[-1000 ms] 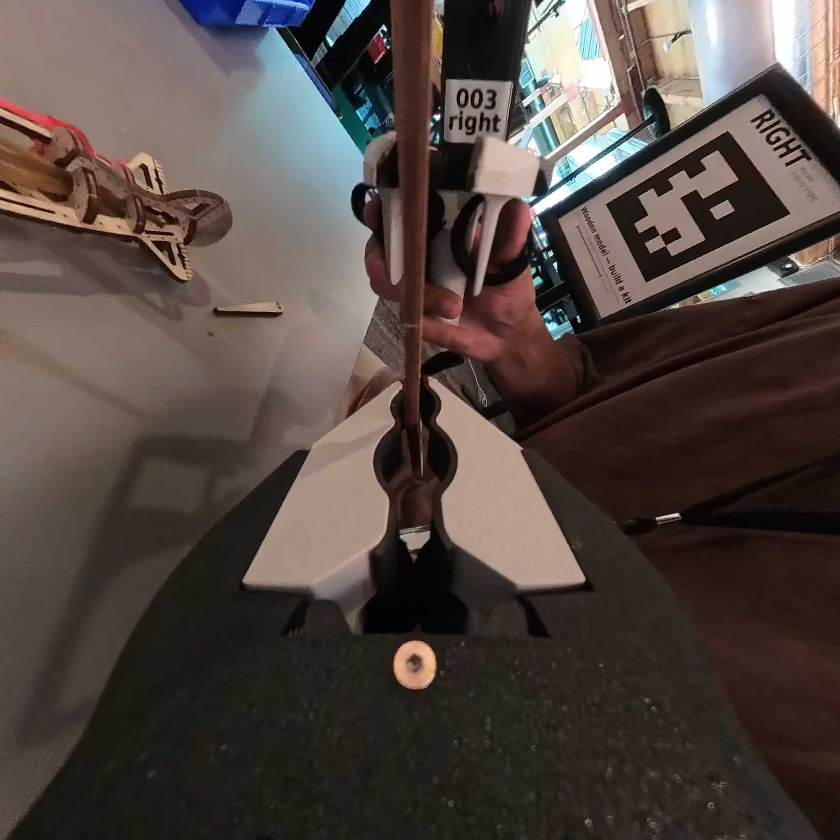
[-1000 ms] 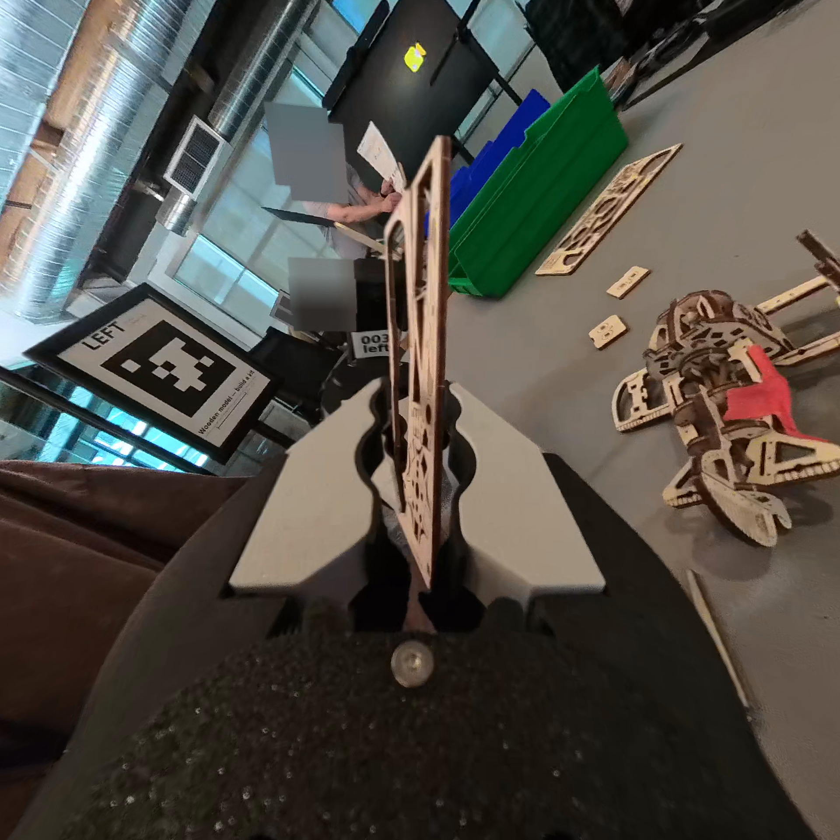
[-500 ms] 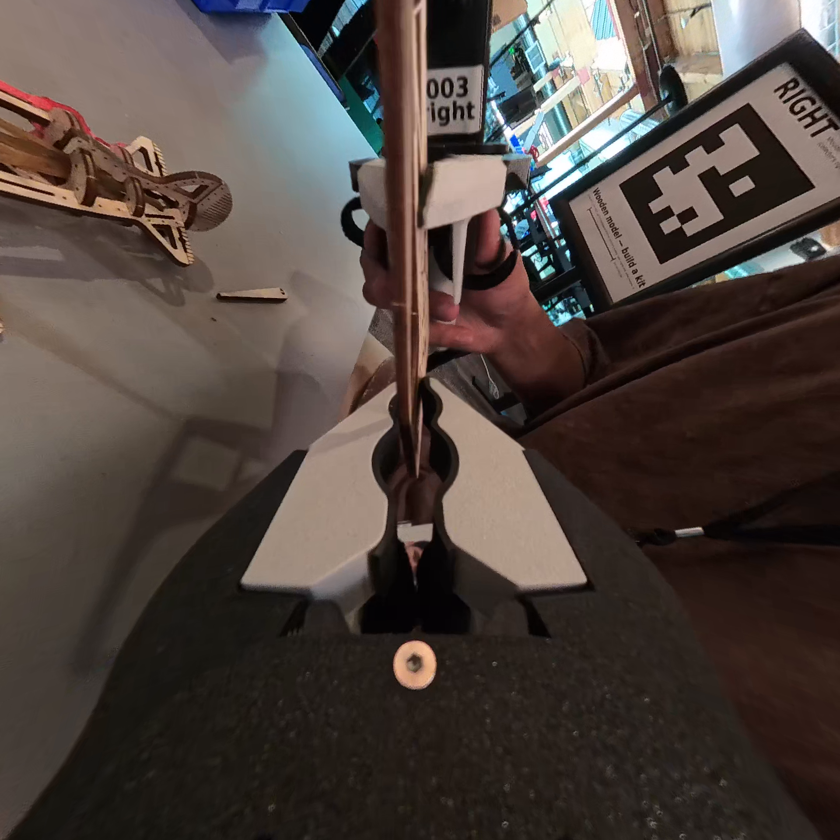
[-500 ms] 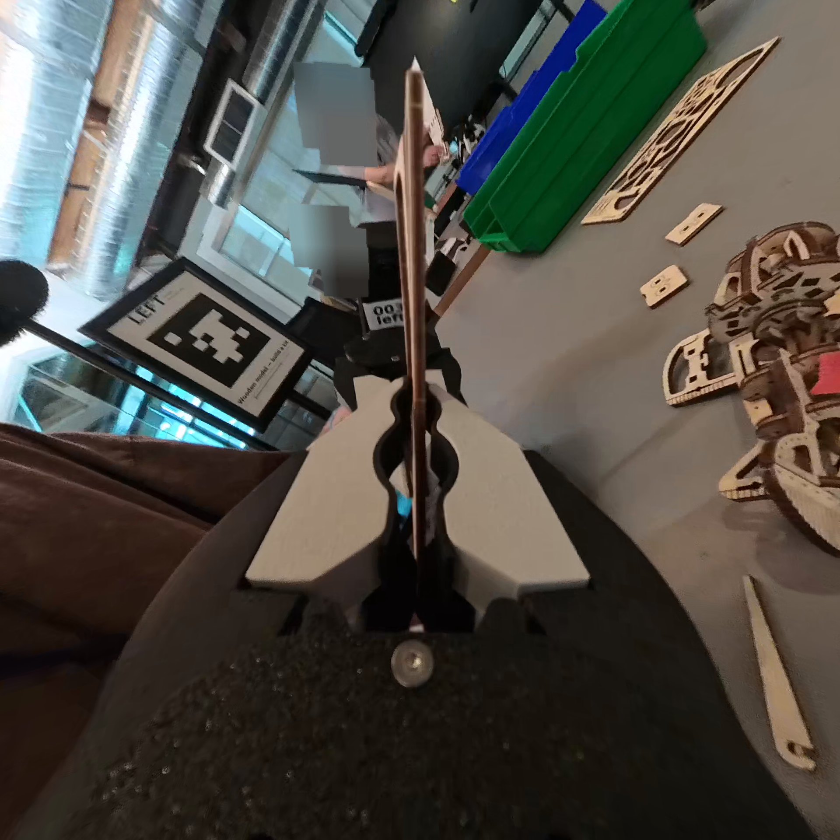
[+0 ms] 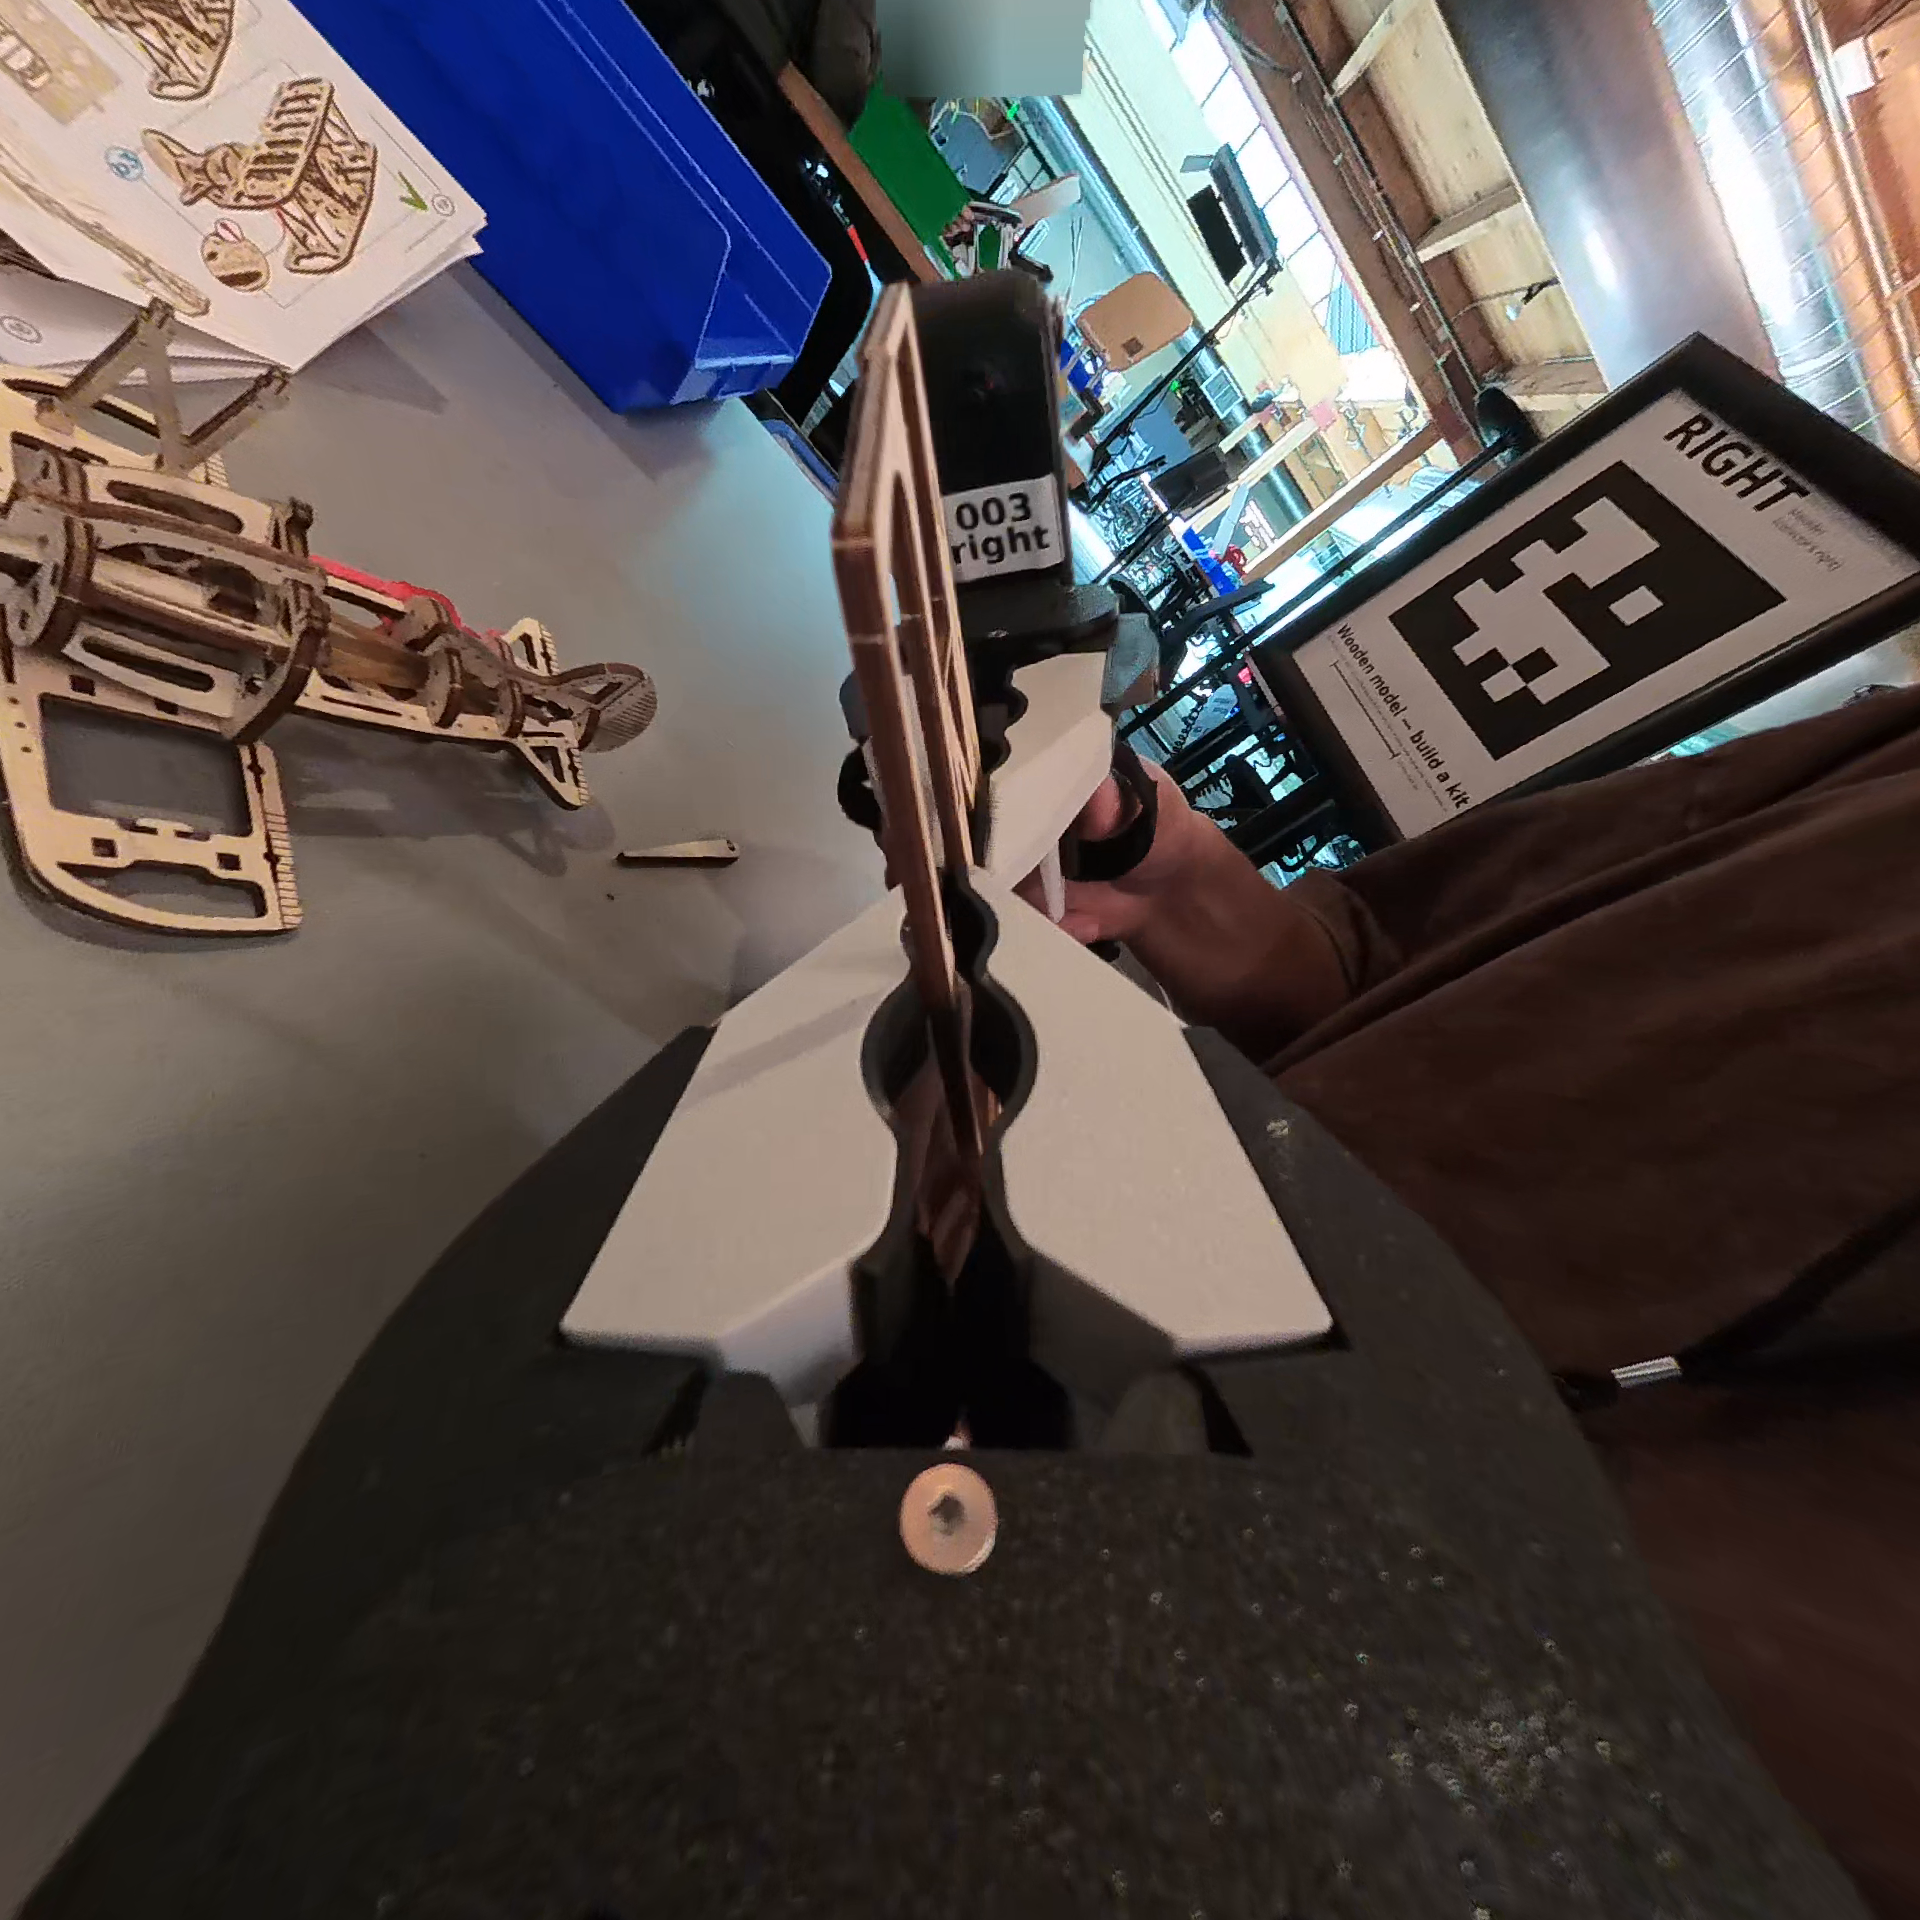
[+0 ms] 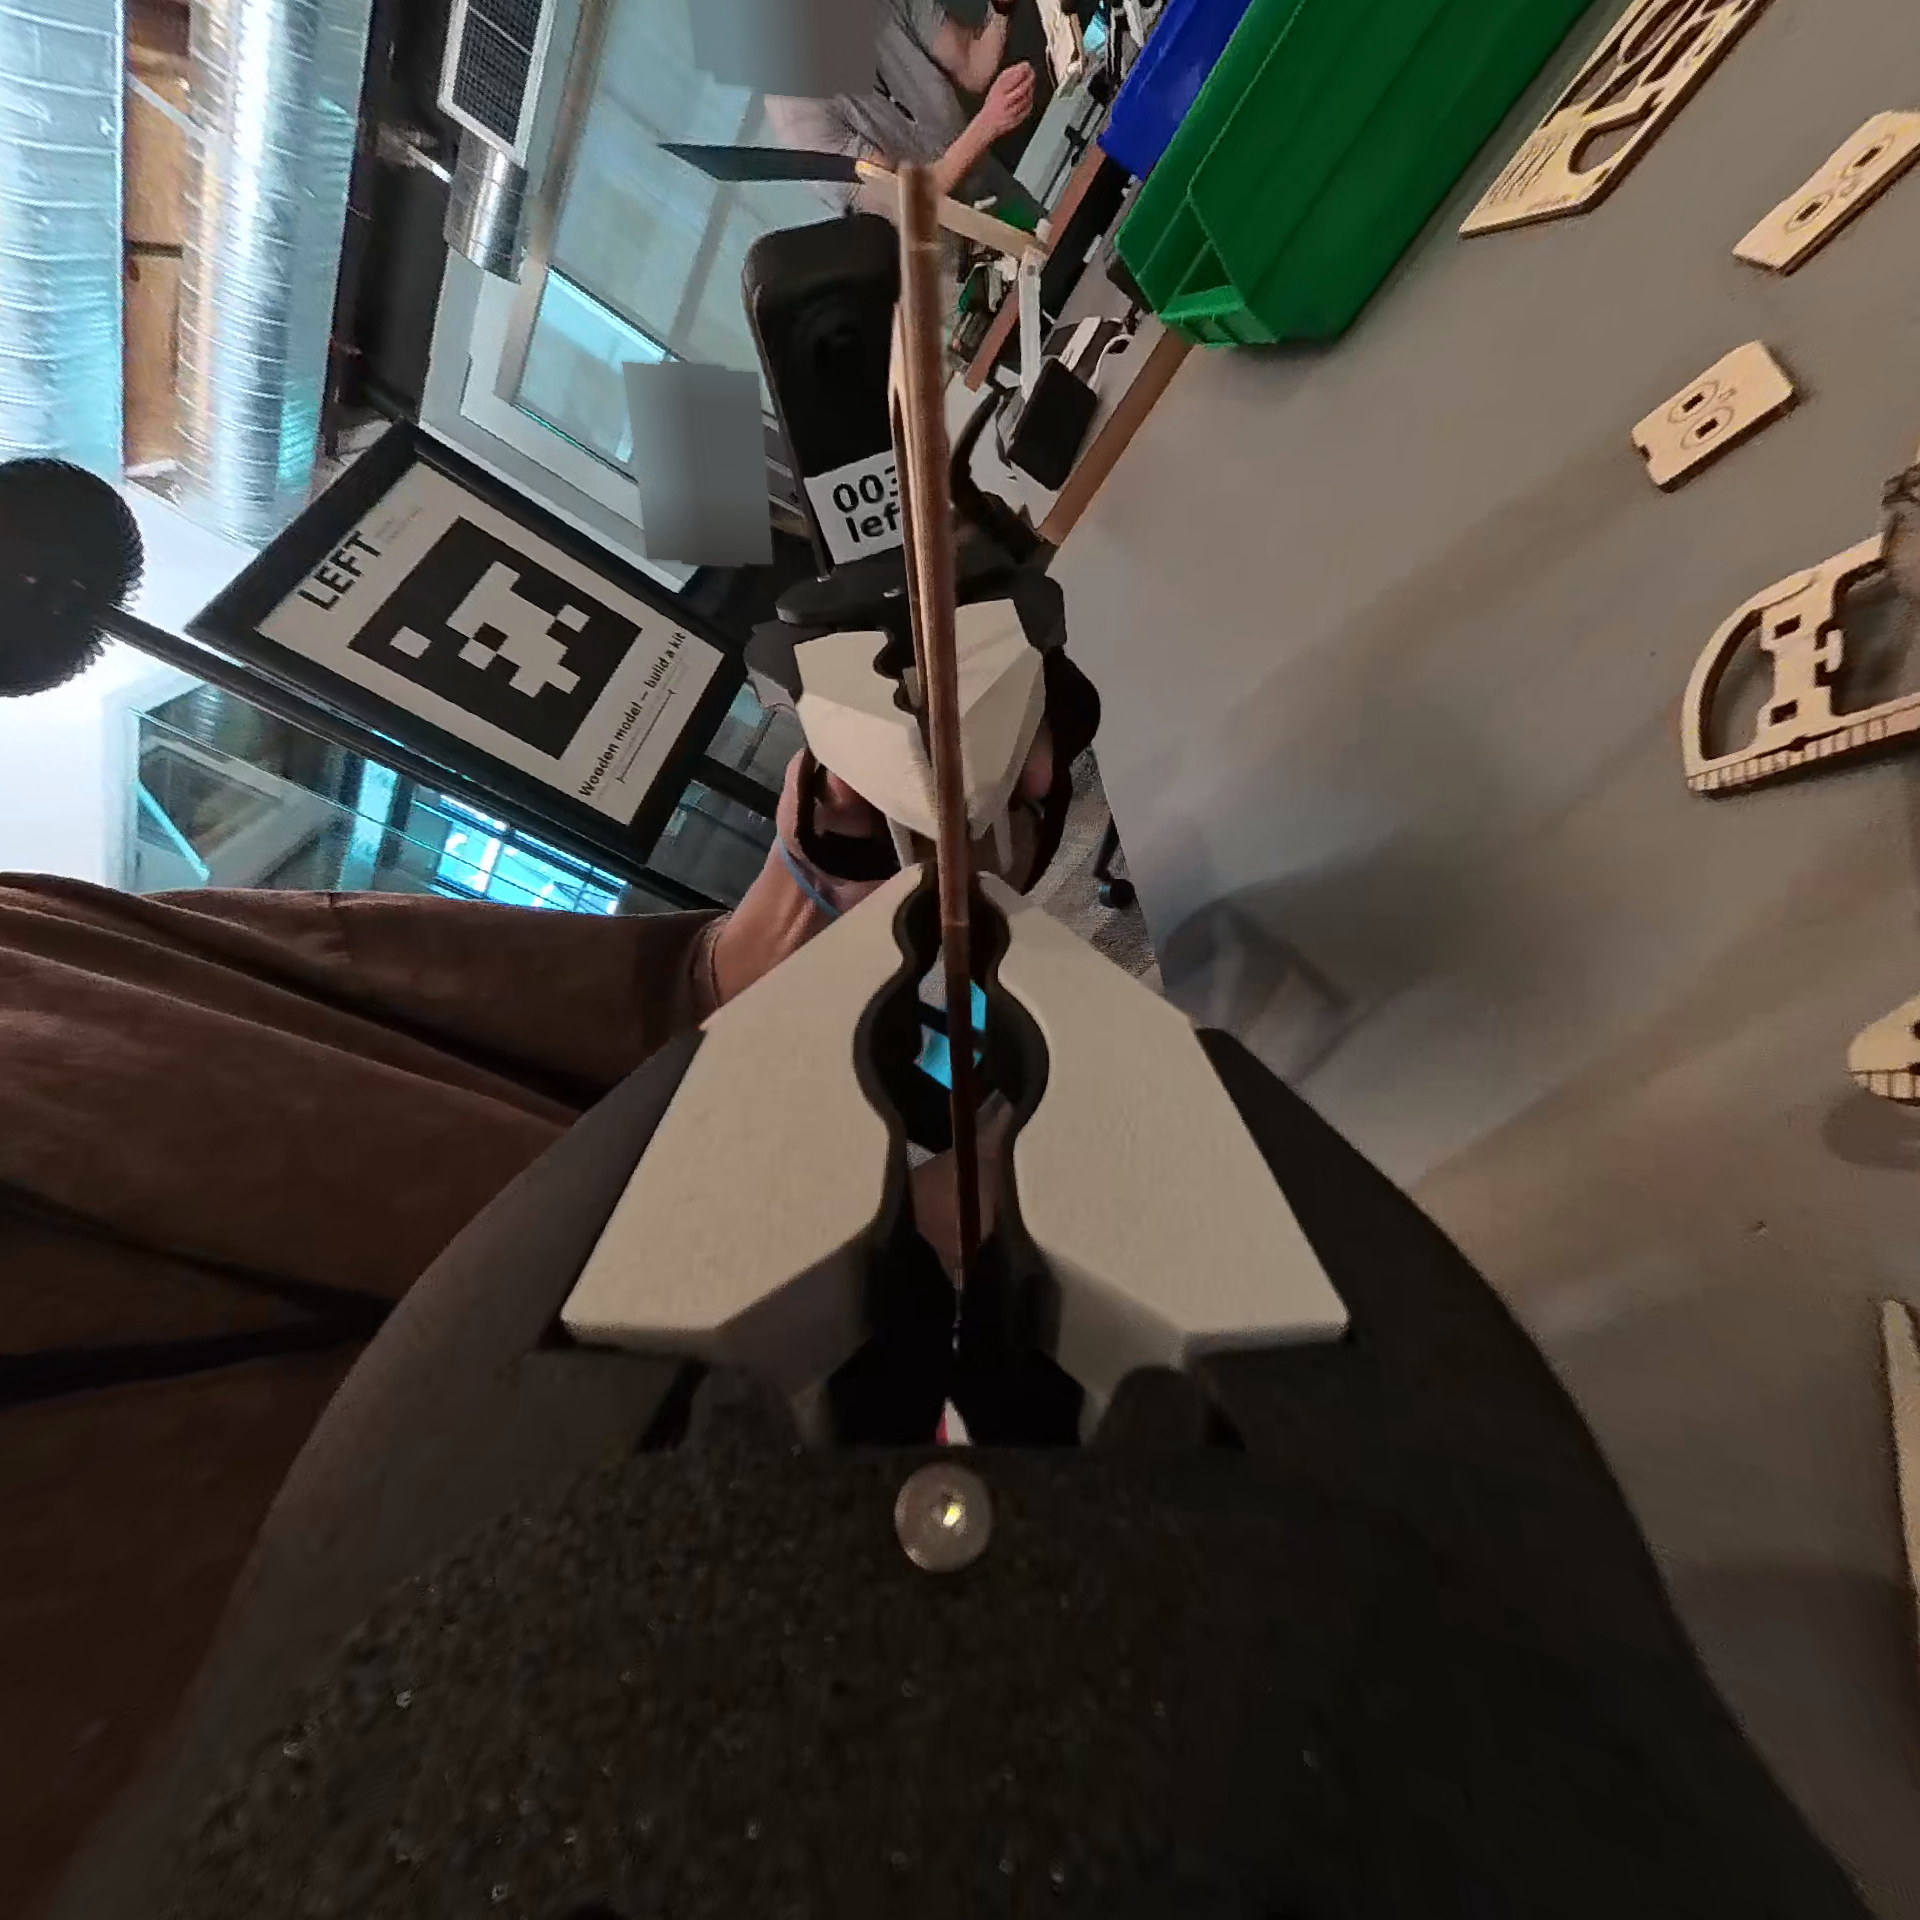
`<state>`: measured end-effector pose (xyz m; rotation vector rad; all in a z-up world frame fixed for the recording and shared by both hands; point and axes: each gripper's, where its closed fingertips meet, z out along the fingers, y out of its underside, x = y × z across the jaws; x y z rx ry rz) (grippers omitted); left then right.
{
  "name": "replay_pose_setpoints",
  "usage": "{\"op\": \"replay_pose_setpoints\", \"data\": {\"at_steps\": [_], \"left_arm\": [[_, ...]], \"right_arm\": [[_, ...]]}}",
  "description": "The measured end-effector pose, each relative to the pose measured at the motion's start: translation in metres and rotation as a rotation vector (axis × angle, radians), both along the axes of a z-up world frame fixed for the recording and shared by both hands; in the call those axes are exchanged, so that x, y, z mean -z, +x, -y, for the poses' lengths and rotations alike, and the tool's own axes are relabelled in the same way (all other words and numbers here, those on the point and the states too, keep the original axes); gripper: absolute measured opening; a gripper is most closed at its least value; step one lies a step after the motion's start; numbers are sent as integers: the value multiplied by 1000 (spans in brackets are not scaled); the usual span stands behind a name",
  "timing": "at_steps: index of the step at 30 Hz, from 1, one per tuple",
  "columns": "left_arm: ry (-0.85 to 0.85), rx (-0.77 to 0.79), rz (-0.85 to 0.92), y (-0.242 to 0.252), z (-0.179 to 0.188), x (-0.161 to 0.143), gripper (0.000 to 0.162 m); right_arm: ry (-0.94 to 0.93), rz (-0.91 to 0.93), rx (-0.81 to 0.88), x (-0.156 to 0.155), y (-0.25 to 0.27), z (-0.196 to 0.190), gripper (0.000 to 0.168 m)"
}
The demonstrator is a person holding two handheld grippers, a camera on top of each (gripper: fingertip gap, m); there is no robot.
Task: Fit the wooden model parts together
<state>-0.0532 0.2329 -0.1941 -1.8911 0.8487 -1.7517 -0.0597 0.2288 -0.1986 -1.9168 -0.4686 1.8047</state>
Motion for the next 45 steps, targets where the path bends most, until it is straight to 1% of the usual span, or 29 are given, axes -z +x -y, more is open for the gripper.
{"op": "replay_pose_setpoints", "data": {"at_steps": [2,5,8,10,13,14,16,18,21,23,24,28,30,31,33,36,38,39,40,43,45], "left_arm": [[-16,-13,3,0,-2,0,0],[-96,-28,41,-3,-4,-1,0],[-148,-38,49,-5,-6,3,0],[-164,-43,66,-4,-7,2,0],[-189,-60,81,-2,-11,2,0],[-206,-68,90,-2,-12,2,0],[-232,-60,106,-2,-12,2,0],[-220,-65,109,-2,-12,1,0],[-175,-21,97,-1,-5,0,0],[-149,4,79,1,0,1,10],[-142,17,72,2,2,1,13],[-135,29,43,2,4,6,13],[-112,12,-57,0,2,22,17],[-103,4,-72,-1,1,25,20],[-118,14,-51,0,3,22,20],[-124,70,-84,6,15,29,20],[-129,88,-84,9,19,29,18],[-127,95,-83,10,21,29,12],[-123,102,-73,11,22,28,3],[-97,87,-52,13,20,23,1],[-91,69,-46,13,17,21,1]], "right_arm": [[-11,-11,8,1,1,-2,2],[2,-14,42,2,5,-7,3],[19,-9,58,1,9,-9,9],[30,0,48,1,9,-8,9],[58,55,40,9,6,-7,8],[64,76,42,12,6,-7,3],[54,74,31,13,6,-6,2],[2,43,19,12,7,-6,2],[-108,-18,-43,11,6,1,1],[-137,-7,-88,14,5,8,1],[-135,5,-96,16,4,9,1],[-127,20,-91,16,5,9,1],[-122,9,-53,14,7,3,1],[-124,11,-48,14,8,2,1],[-112,21,-44,15,9,1,1],[-94,-13,5,9,9,-6,1],[-88,-31,26,8,10,-9,1],[-90,-32,31,8,9,-10,1],[-91,-35,36,8,9,-10,1],[-95,-71,52,3,11,-13,2],[-41,-46,84,1,11,-16,4]]}}
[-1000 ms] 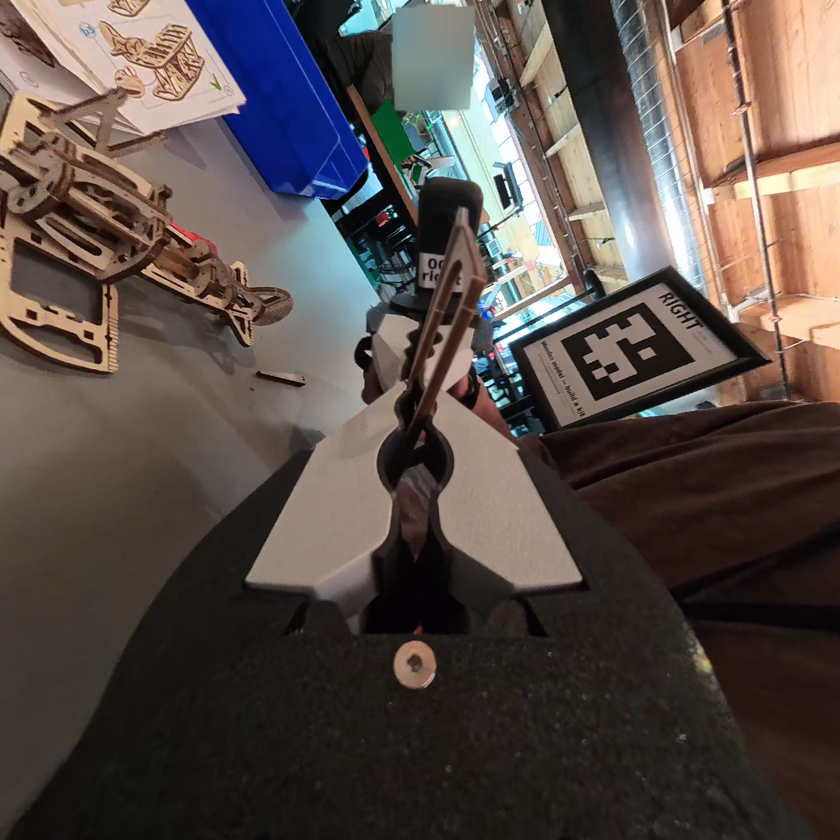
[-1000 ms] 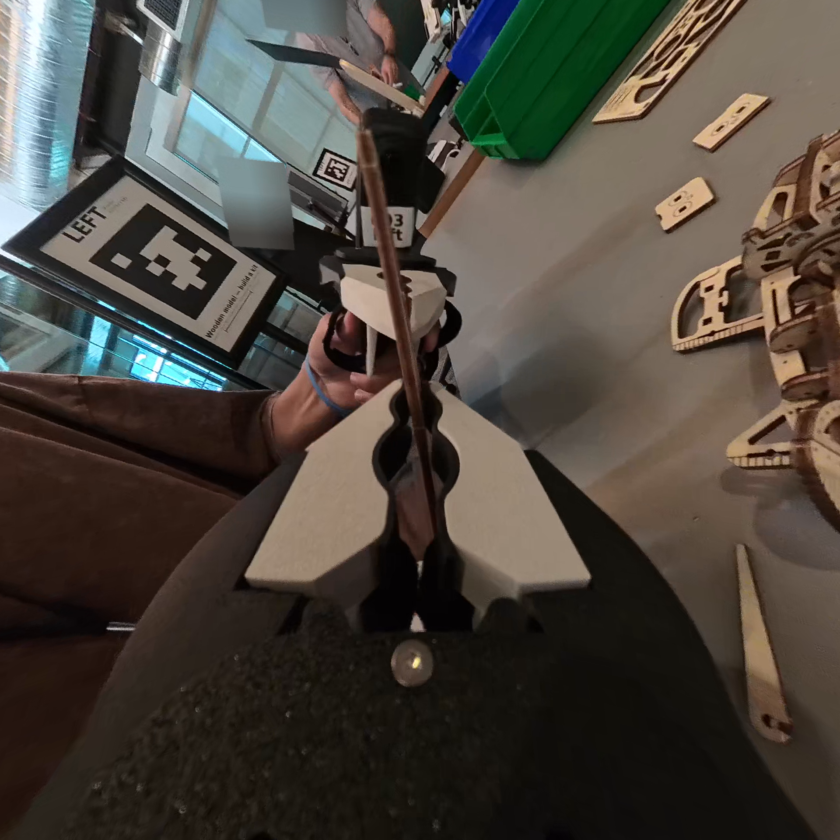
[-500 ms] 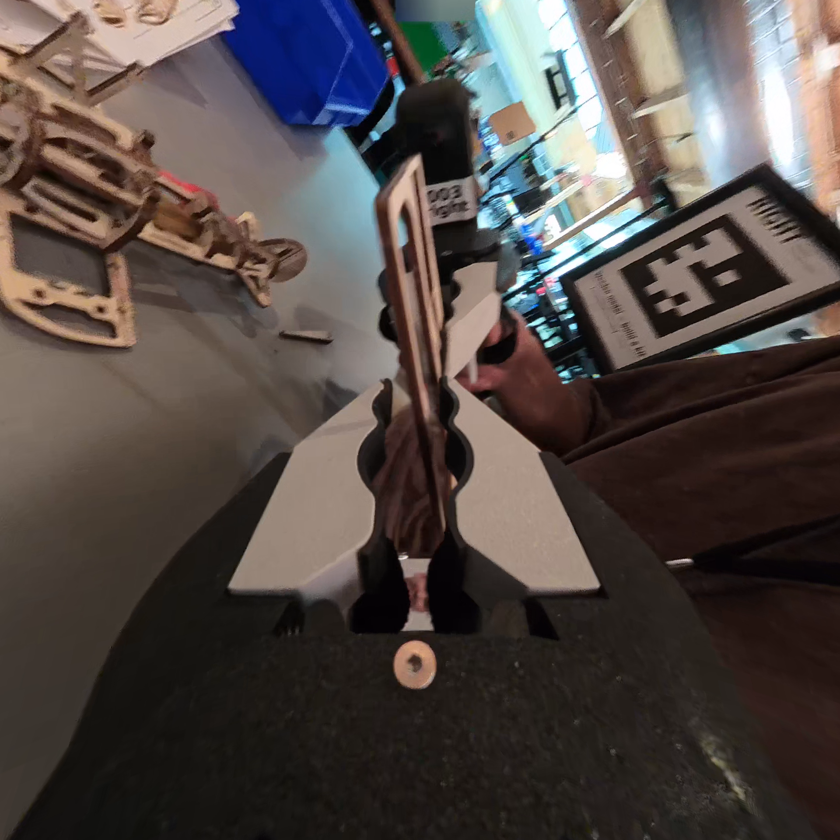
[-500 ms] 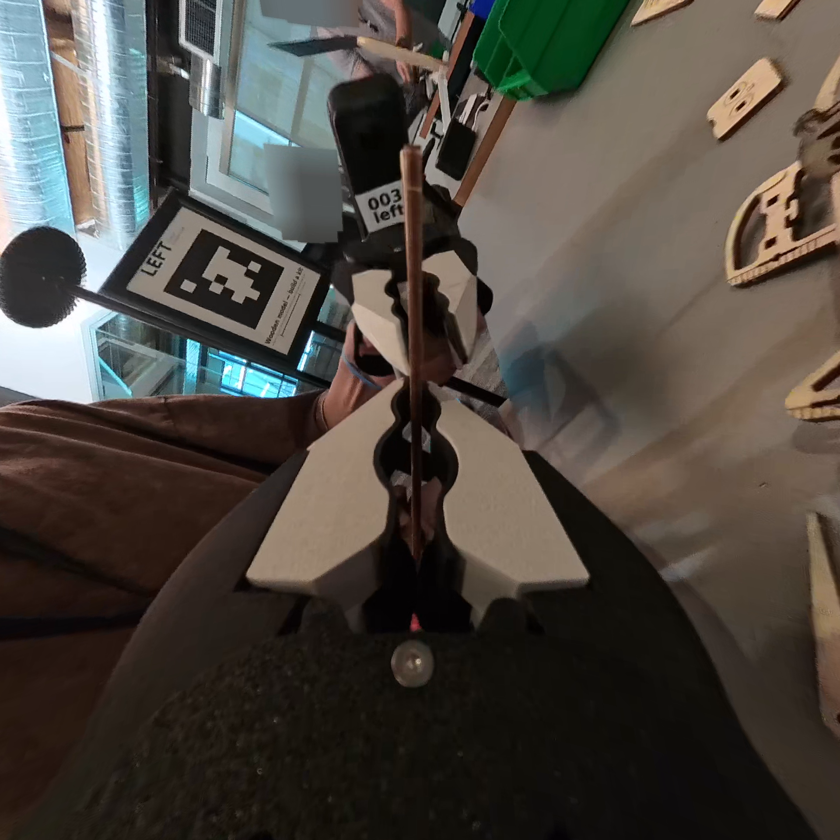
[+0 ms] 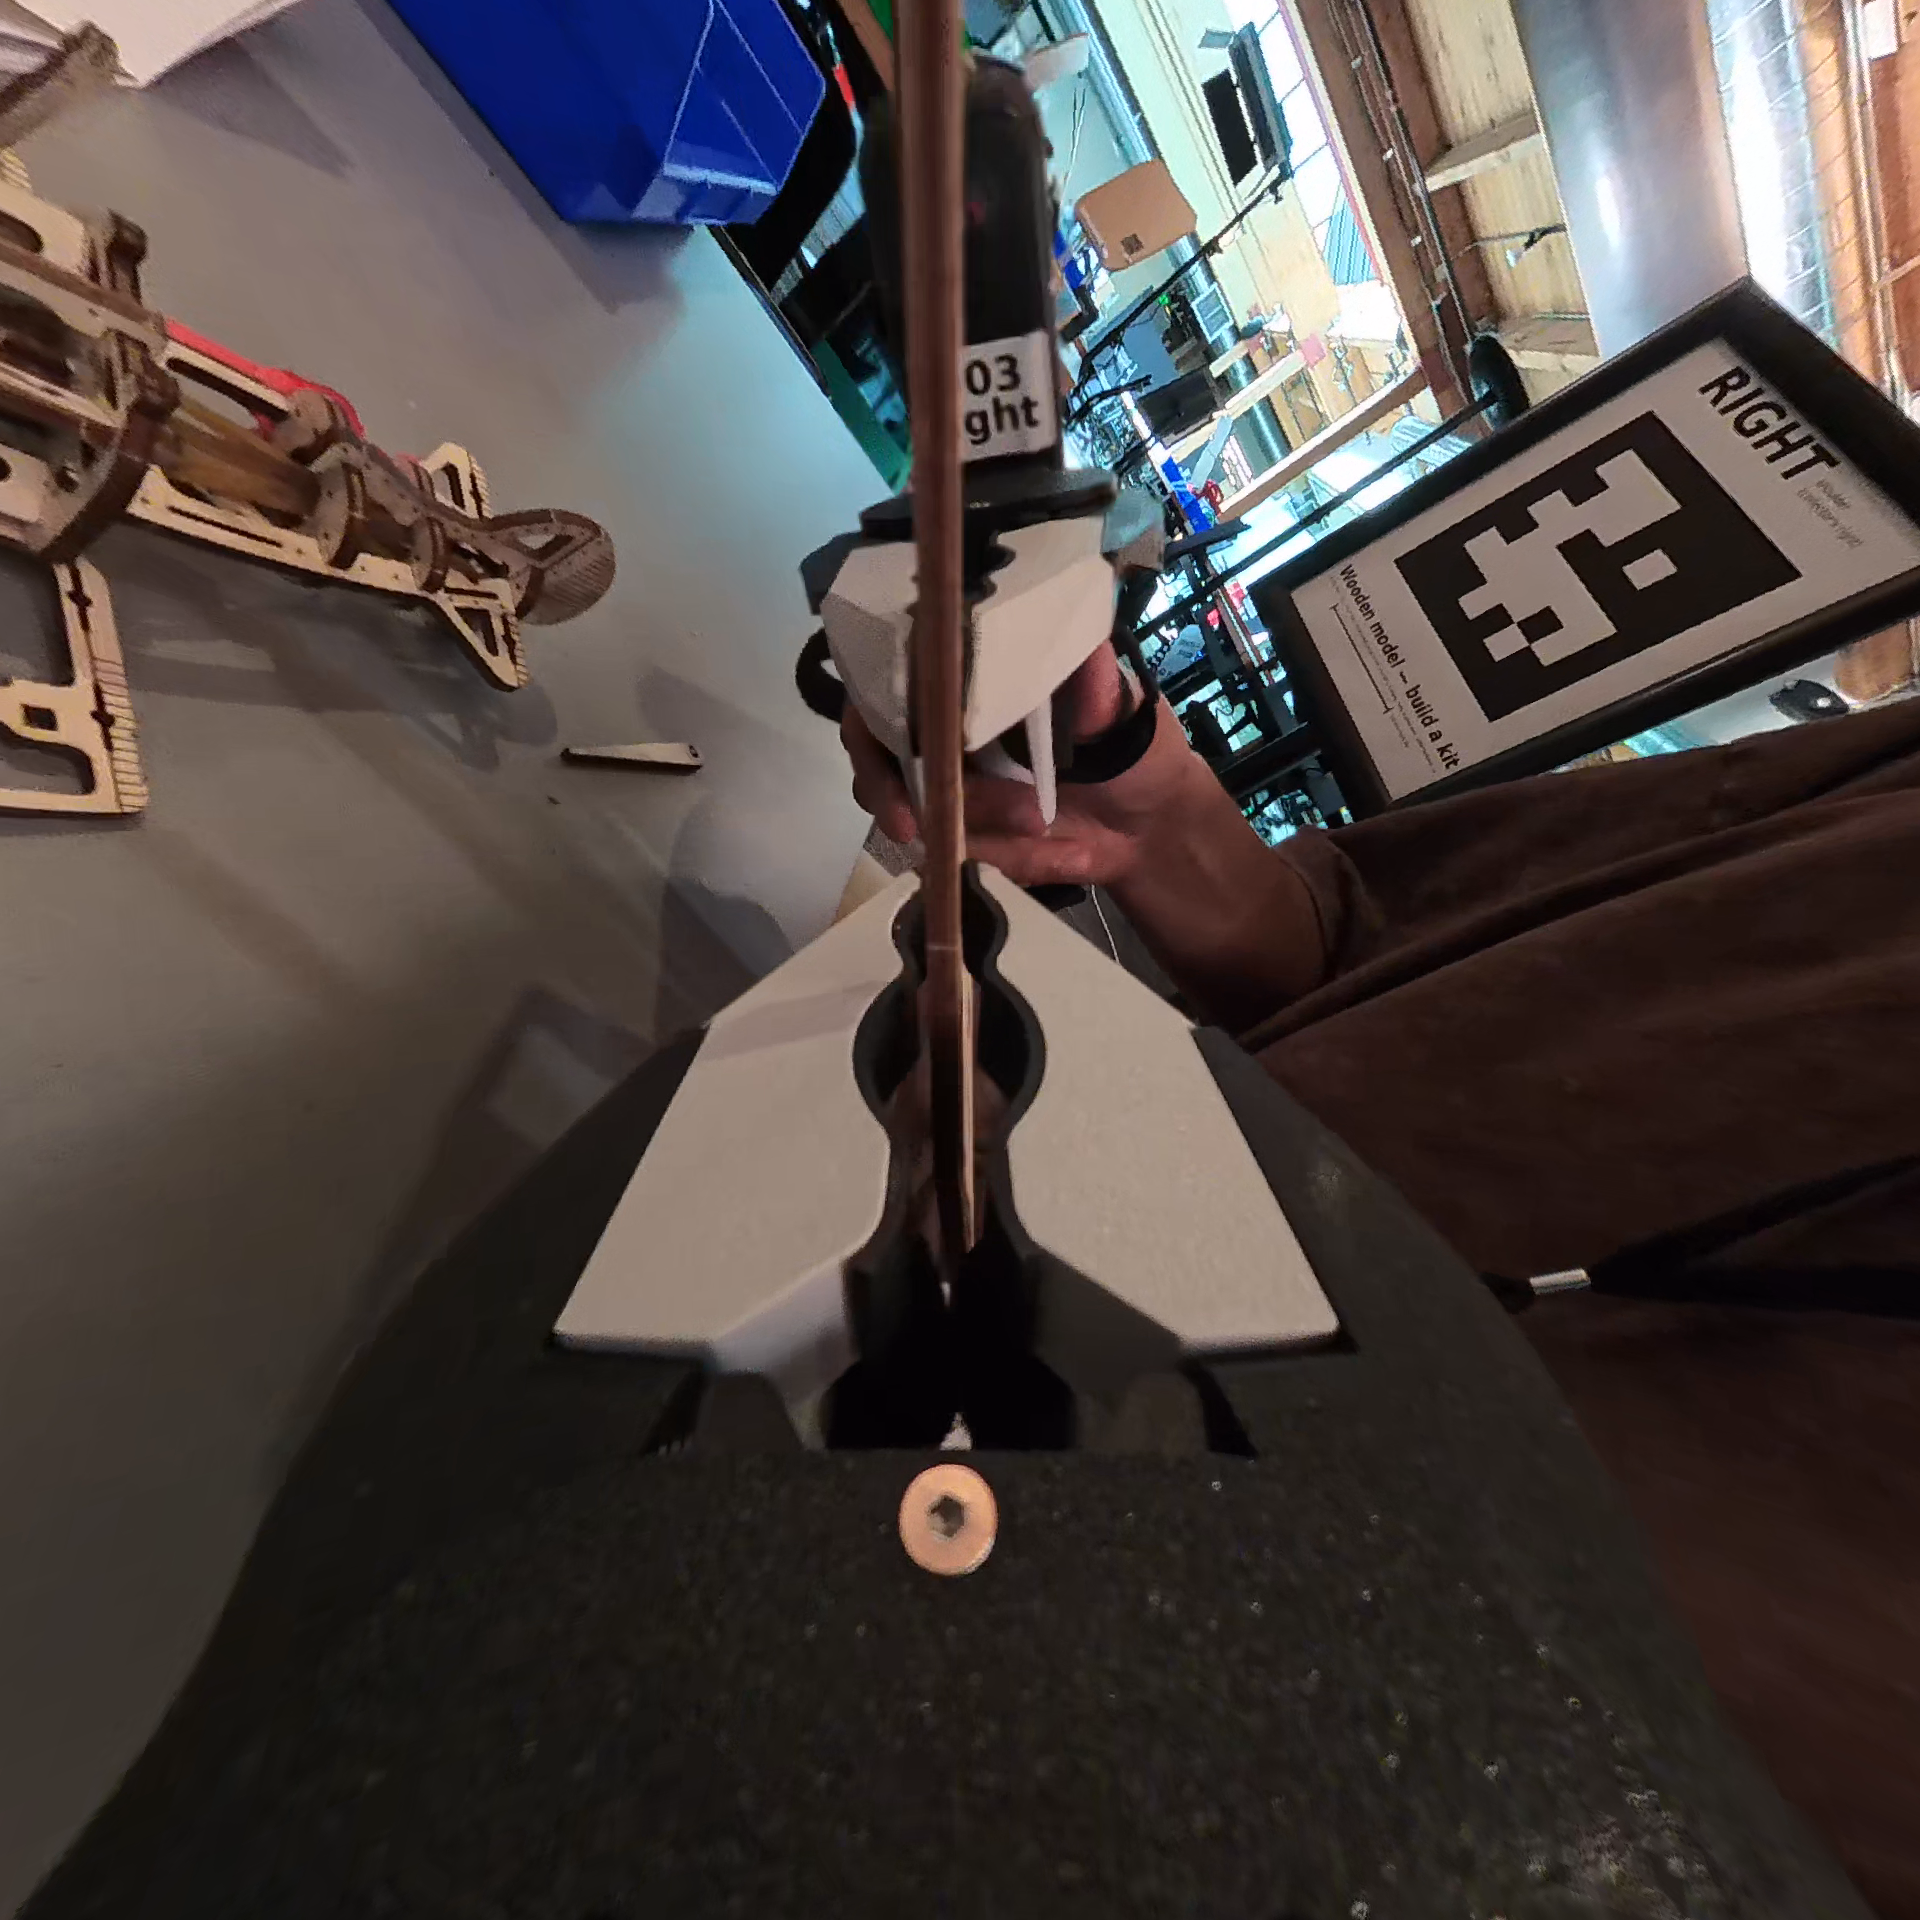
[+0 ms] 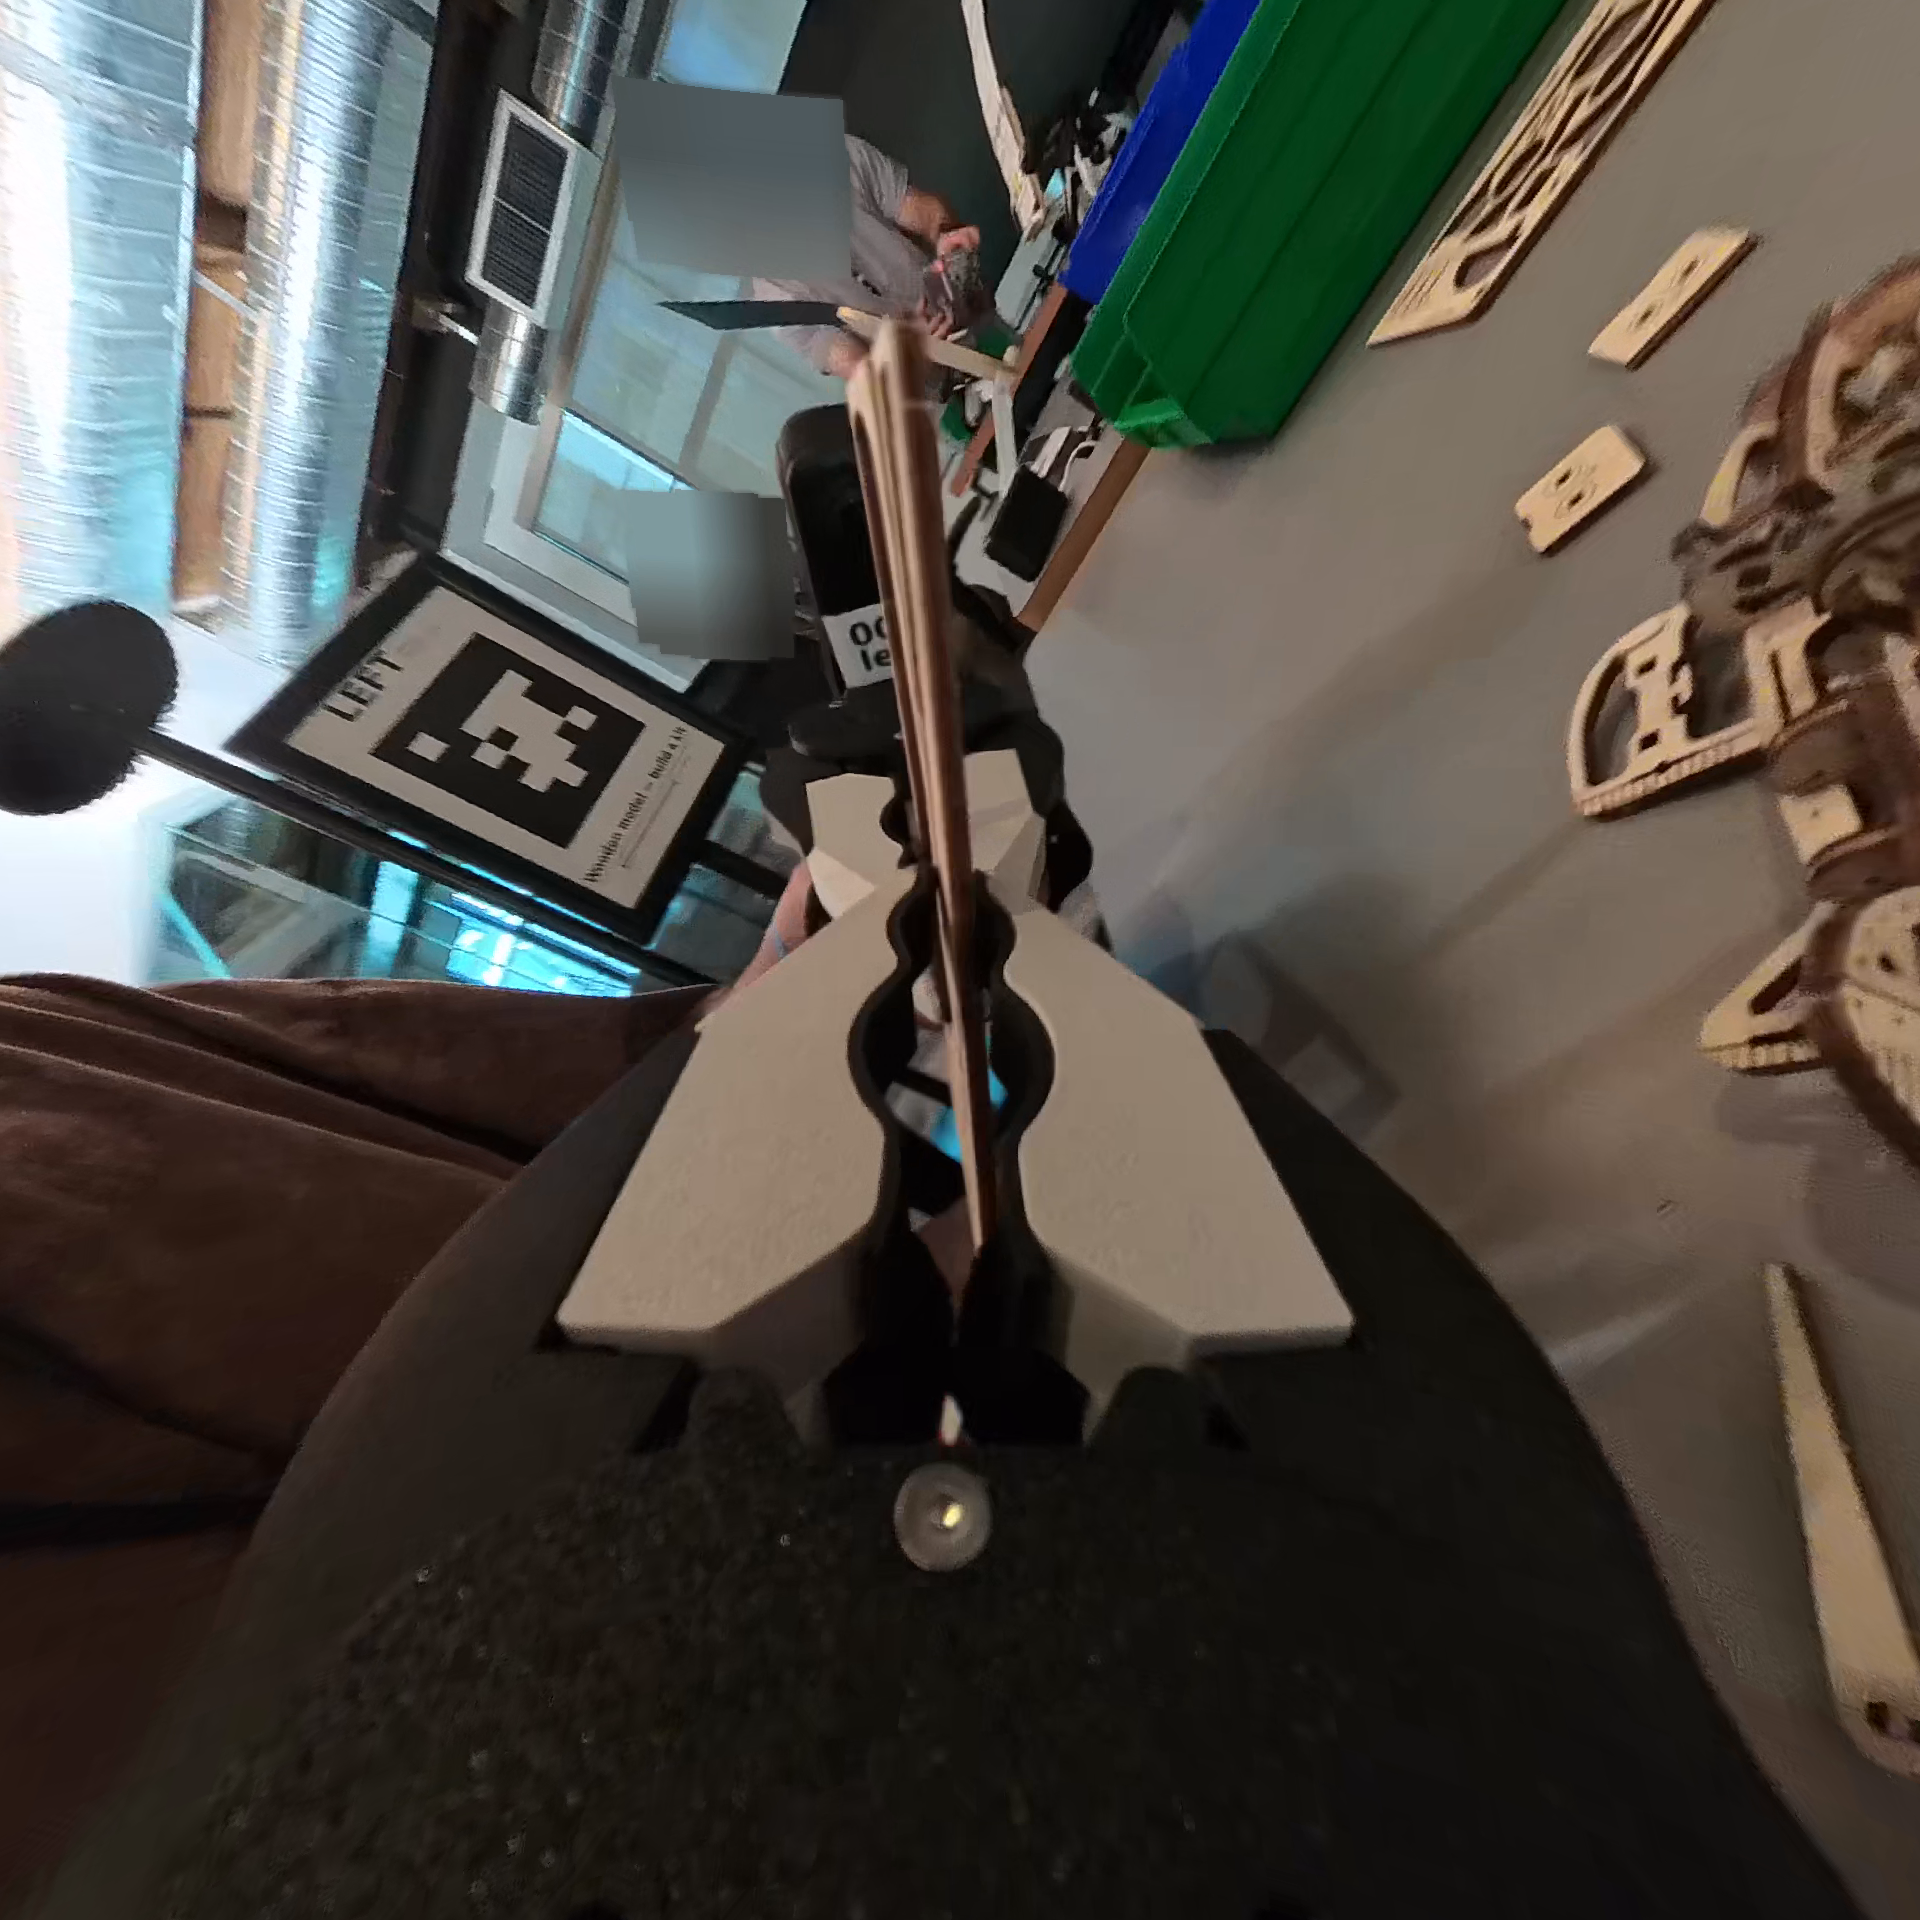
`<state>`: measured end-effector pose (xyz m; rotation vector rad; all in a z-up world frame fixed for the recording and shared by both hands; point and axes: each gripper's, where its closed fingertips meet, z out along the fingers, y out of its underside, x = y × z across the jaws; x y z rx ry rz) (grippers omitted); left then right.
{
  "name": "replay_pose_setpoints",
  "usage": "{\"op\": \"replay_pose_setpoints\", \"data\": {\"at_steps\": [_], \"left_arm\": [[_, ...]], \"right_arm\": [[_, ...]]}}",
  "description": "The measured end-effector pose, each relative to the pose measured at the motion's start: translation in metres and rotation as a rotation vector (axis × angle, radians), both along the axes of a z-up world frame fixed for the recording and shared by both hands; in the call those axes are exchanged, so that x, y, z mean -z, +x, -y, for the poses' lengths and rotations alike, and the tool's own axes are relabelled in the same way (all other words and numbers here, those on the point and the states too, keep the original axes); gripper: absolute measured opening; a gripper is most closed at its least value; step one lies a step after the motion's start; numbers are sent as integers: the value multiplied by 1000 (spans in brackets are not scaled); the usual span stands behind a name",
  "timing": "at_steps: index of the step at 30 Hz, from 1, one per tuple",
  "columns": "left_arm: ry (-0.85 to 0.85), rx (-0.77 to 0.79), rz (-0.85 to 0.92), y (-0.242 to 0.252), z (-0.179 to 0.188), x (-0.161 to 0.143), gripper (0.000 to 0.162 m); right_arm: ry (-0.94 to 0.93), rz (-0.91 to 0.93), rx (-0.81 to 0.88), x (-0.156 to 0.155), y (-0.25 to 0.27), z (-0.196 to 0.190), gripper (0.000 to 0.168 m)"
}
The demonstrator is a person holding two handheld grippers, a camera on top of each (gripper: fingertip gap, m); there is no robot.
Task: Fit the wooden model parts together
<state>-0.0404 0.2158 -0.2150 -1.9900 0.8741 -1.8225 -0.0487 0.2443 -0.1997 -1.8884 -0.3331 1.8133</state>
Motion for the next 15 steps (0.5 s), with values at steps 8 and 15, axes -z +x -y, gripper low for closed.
{"op": "replay_pose_setpoints", "data": {"at_steps": [8,15], "left_arm": [[-82,-54,42,1,-7,0,0],[62,-71,-6,1,-8,0,1]], "right_arm": [[101,107,78,7,0,-6,8],[87,31,66,5,-1,-6,6]]}}
